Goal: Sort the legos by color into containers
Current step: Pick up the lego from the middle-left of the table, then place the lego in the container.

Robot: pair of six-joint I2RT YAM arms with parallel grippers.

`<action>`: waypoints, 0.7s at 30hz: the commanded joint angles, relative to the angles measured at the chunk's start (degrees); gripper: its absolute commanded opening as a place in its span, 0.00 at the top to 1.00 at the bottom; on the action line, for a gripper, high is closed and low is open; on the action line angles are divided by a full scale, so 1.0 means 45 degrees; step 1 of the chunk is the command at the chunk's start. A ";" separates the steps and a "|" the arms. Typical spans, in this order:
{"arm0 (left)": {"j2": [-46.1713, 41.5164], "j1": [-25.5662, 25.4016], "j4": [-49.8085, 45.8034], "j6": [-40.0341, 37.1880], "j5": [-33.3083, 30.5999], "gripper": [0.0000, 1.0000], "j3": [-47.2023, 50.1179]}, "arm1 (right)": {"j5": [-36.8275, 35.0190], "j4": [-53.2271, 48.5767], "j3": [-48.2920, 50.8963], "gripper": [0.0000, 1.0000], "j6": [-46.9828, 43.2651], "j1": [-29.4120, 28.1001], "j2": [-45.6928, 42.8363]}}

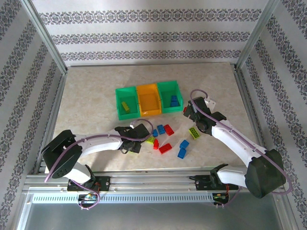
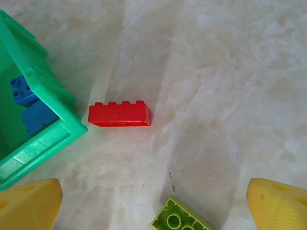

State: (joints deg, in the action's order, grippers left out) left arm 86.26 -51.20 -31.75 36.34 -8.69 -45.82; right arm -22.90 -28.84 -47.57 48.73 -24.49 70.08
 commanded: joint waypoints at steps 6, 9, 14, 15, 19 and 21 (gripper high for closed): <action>-0.1055 0.1329 -0.0202 -0.0904 -0.1852 0.77 -0.0866 | 0.0123 0.0017 -0.0051 0.02 -0.0264 0.0088 0.0085; -0.1054 0.2156 0.0121 -0.1469 -0.2056 0.77 -0.1520 | 0.0597 0.0056 -0.0203 0.02 -0.0733 0.0358 0.0233; -0.0628 0.3814 0.0801 -0.1867 -0.2125 0.79 -0.2739 | 0.1443 0.0350 -0.0405 0.02 -0.2652 0.0859 0.0293; -0.0495 0.4174 0.1013 -0.1953 -0.2014 0.79 -0.3013 | 0.1484 0.0371 -0.0424 0.02 -0.3004 0.0971 0.0290; 0.0373 0.5134 0.1449 -0.2678 -0.1720 0.79 -0.4344 | 0.2094 0.0475 -0.0408 0.05 -0.3810 0.1643 0.0267; 0.1050 0.5476 0.1245 -0.2945 -0.1722 0.79 -0.5188 | 0.2418 0.0665 -0.0318 0.06 -0.4118 0.1869 0.0236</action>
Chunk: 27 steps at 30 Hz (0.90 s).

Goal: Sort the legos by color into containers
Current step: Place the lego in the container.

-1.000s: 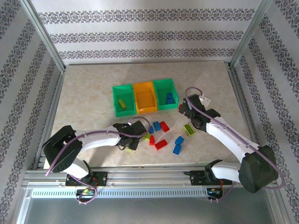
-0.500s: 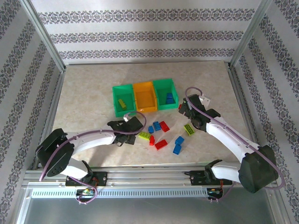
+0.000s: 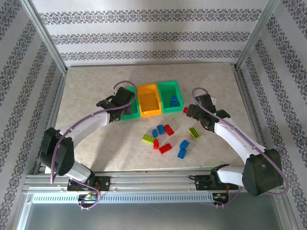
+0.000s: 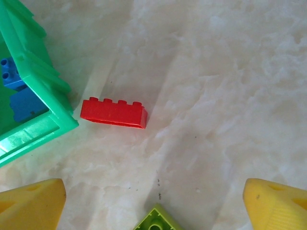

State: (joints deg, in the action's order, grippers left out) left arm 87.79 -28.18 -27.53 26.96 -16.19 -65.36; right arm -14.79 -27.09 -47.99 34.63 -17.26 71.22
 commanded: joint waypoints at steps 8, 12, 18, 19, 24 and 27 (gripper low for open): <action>0.3352 0.1183 -0.0600 -0.1249 -0.0057 0.75 -0.3621 | 0.1852 0.0395 -0.0225 0.13 -0.2085 0.0967 0.0754; 0.4039 0.1372 -0.0893 -0.1112 0.0021 0.75 -0.4197 | 0.2410 0.0483 -0.0438 0.22 -0.2454 0.1173 0.1491; 0.4546 0.1426 -0.0860 -0.0964 0.0294 0.71 -0.4315 | 0.2542 0.0806 -0.0929 0.26 -0.2844 0.1433 0.2666; 0.4620 0.1438 -0.0826 -0.0934 0.0279 0.70 -0.4311 | 0.2613 0.0865 -0.1027 0.26 -0.2898 0.1500 0.2885; 0.4739 0.1518 -0.0574 -0.0775 0.0599 0.61 -0.4235 | 0.2807 0.1057 -0.1537 0.27 -0.3139 0.1714 0.3674; 0.4781 0.1543 -0.0380 -0.0645 0.0866 0.55 -0.4208 | 0.3013 0.1260 -0.1653 0.28 -0.3203 0.1743 0.4037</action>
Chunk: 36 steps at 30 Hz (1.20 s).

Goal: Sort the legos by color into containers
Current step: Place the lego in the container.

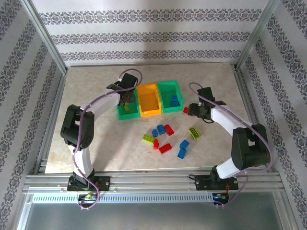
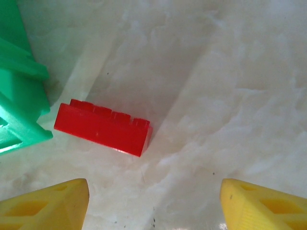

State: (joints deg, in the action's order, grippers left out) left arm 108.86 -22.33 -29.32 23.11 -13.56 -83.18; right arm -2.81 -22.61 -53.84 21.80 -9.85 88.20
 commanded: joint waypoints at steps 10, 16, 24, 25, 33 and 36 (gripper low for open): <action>-0.0211 0.0246 0.0338 0.0549 0.0747 0.52 0.0071 | 0.0851 0.0777 -0.0721 0.34 -0.0662 0.0089 0.1102; -0.1193 0.0237 0.0612 0.0691 0.0898 0.42 0.0730 | 0.0978 0.0950 -0.0880 0.35 -0.0972 0.0162 0.1372; -0.2606 0.0263 0.0988 0.0773 0.1090 0.15 0.1560 | 0.1733 0.0879 -0.1484 0.38 -0.1486 0.0311 0.1952; -0.2774 0.0267 0.1030 0.0774 0.1084 0.10 0.1653 | 0.1867 0.0822 -0.1571 0.38 -0.1466 0.0350 0.2084; -0.3708 0.0343 0.1158 0.0778 0.0939 0.00 0.2216 | 0.2698 0.0336 -0.2263 0.40 -0.1372 0.0450 0.3002; -0.3890 0.0405 0.1300 0.0819 0.0943 0.00 0.2427 | 0.2876 0.0121 -0.2343 0.41 -0.1368 0.0450 0.3205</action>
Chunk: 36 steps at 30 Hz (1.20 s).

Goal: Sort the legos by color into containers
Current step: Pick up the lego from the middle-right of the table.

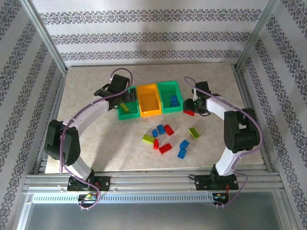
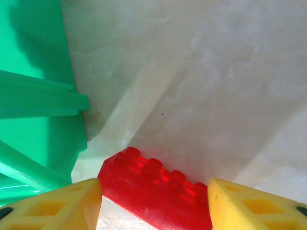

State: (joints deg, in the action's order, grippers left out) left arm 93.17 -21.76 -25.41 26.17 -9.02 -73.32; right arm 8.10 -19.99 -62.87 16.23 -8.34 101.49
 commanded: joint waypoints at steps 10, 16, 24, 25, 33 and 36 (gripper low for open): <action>-0.0391 0.0420 0.0514 0.0201 0.0030 0.00 0.0352 | 0.0552 -0.0803 0.0288 0.54 0.0247 0.0076 -0.0182; -0.0390 0.0497 0.0602 0.0248 0.0128 0.00 0.0432 | 0.0389 -0.0884 0.0475 0.59 0.0509 -0.0126 -0.0346; -0.0592 0.0617 0.0685 0.0304 0.0148 0.00 0.0702 | -0.0507 -0.1240 0.0497 0.47 0.0769 -0.0567 -0.0430; -0.0606 0.0617 0.0685 0.0297 0.0158 0.00 0.0712 | -0.0529 -0.1261 0.0510 0.46 0.0777 -0.0589 -0.0408; -0.0664 0.0690 0.0729 0.0356 0.0187 0.00 0.0838 | -0.0527 -0.1261 0.0383 0.46 0.0798 -0.0751 -0.0215; -0.0690 0.0695 0.0725 0.0356 0.0185 0.00 0.0858 | -0.0545 -0.1308 0.0326 0.46 0.0853 -0.0812 -0.0100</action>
State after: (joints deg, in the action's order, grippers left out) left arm 91.74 -19.53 -23.53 27.27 -8.32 -70.08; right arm 6.85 -24.32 -61.65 19.38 -11.16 100.75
